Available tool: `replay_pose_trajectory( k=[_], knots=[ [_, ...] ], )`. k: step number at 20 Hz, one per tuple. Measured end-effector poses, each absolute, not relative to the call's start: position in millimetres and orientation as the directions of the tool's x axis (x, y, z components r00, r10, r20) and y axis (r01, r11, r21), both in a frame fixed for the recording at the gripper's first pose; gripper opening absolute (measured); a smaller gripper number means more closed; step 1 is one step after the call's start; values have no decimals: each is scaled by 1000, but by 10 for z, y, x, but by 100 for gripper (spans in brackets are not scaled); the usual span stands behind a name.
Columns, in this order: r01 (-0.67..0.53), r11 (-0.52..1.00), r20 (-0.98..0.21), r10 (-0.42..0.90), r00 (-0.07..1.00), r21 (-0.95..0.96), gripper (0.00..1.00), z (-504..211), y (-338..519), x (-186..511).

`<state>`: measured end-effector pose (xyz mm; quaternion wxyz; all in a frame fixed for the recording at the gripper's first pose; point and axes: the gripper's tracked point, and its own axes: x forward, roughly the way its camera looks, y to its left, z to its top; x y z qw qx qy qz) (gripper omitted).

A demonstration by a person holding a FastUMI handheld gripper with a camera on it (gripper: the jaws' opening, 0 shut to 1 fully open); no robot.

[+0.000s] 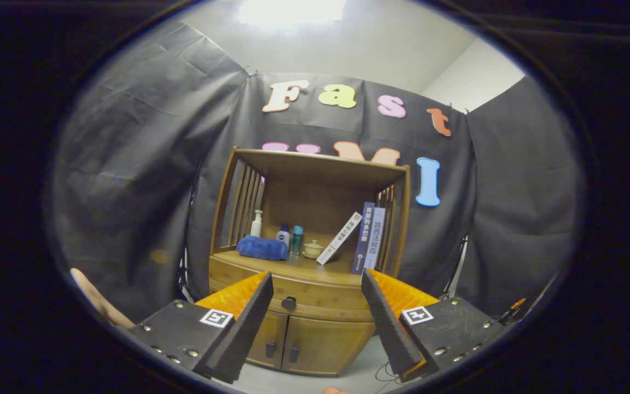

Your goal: Pull open the drawer, take out the items inside it, and place them on the countertop above the cabinet.

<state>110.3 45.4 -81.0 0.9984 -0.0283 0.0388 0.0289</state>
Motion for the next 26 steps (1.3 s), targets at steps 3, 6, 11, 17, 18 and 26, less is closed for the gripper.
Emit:
replay_pose_trajectory(
  k=[3, 6, 11, 17, 18, 26],
  knots=[
    [-77, 996, -117, 70, 991, -54, 97, -1260, 672, 1563],
    [-69, 997, -192, 62, 979, -26, 97, -1819, 849, 2005],
    [-74, 997, -315, 63, 947, -23, 90, -2608, 1113, 2545],
    [-47, 998, -386, 29, 922, -36, 55, -3145, 1174, 2981],
    [-44, 999, -401, 27, 916, -33, 55, -3211, 1172, 3000],
    [-18, 1000, -404, 10, 915, -15, 43, -3397, 1158, 3186]
  ],
)
